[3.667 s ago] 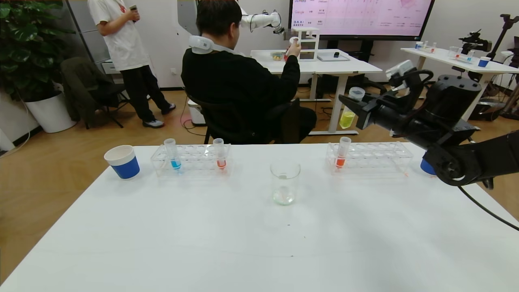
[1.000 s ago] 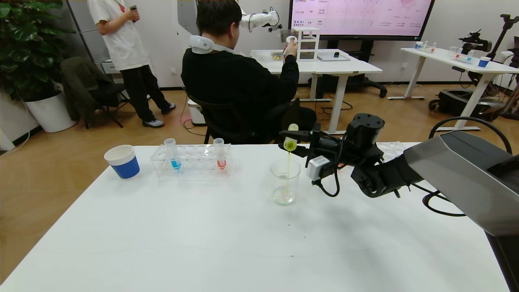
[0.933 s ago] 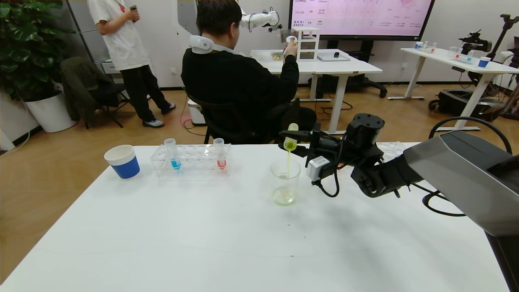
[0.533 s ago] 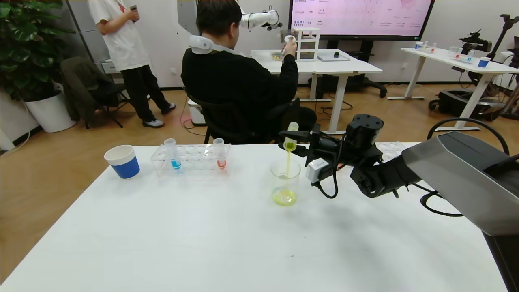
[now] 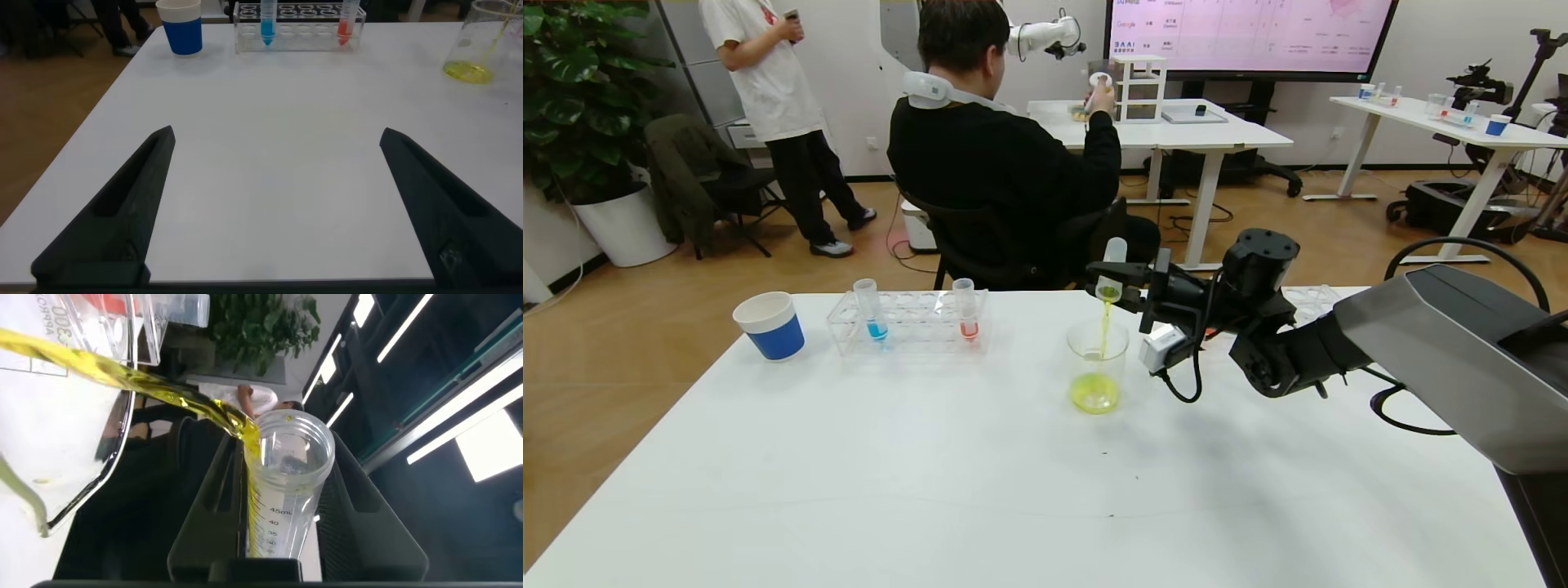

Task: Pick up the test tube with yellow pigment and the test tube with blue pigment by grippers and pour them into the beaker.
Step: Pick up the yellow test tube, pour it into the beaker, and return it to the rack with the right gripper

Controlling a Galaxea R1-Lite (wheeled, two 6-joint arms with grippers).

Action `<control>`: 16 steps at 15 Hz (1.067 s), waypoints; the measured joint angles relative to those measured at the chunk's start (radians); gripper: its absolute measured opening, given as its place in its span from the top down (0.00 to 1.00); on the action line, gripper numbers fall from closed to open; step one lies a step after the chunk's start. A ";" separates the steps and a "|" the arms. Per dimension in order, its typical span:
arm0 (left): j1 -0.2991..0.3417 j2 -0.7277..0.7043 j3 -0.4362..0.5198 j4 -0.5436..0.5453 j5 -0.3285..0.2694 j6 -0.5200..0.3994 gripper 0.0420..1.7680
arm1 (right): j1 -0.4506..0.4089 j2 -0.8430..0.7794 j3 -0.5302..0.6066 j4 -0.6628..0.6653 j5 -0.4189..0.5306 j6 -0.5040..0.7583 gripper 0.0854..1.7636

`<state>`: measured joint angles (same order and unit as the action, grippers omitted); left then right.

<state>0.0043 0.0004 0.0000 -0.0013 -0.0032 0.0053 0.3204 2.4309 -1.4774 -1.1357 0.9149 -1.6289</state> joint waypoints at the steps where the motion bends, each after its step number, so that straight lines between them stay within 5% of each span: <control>1: 0.000 0.000 0.000 0.000 0.000 0.000 0.01 | 0.000 0.000 0.012 -0.010 0.000 -0.021 0.75; 11: 0.000 0.000 0.000 0.000 0.000 0.000 0.01 | 0.006 -0.006 0.043 -0.037 -0.014 -0.019 0.75; 16: 0.000 0.000 0.000 0.000 0.000 0.000 0.01 | 0.028 -0.085 0.034 -0.030 -0.079 0.314 0.75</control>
<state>0.0043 0.0004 0.0000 -0.0013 -0.0032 0.0057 0.3483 2.3462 -1.4436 -1.1662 0.8364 -1.3147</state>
